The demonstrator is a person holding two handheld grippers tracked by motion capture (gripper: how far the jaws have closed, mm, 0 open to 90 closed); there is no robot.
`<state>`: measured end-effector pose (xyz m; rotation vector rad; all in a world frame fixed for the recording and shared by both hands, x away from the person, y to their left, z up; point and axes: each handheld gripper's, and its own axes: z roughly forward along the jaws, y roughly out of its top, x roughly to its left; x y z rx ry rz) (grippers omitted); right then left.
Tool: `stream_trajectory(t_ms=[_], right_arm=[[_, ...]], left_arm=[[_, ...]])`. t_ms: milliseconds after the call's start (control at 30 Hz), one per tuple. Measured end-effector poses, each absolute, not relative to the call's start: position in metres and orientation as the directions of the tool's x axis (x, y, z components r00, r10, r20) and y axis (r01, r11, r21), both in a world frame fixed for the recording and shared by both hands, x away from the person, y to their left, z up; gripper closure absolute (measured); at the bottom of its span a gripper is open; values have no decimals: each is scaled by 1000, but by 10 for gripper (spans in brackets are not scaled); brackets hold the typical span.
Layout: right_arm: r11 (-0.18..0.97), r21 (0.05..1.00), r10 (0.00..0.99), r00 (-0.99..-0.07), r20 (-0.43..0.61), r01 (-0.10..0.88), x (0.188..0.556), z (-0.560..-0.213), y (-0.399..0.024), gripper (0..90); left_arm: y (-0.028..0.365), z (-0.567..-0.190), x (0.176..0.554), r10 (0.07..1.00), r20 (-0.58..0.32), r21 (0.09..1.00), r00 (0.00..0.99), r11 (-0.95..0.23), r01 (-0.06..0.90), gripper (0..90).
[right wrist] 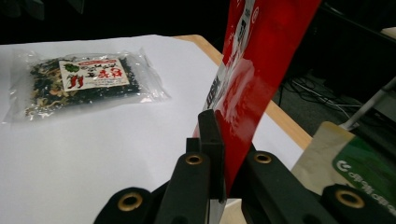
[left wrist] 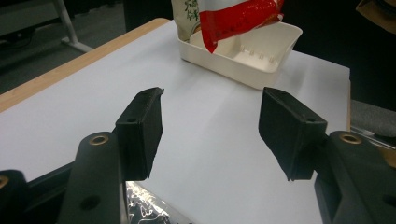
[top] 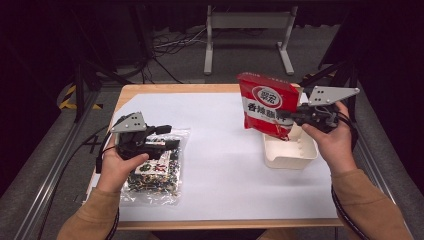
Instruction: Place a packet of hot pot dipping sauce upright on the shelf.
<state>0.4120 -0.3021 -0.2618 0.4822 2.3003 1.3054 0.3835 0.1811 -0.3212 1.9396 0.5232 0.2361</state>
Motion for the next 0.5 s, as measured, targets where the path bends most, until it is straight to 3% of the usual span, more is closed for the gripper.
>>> stream_trajectory(t_ms=[500], right_arm=[[452, 888, 574, -791, -211, 91, 431, -261, -335, 897]], left_arm=[[187, -328, 386, 470, -93, 905, 878, -328, 272, 393]])
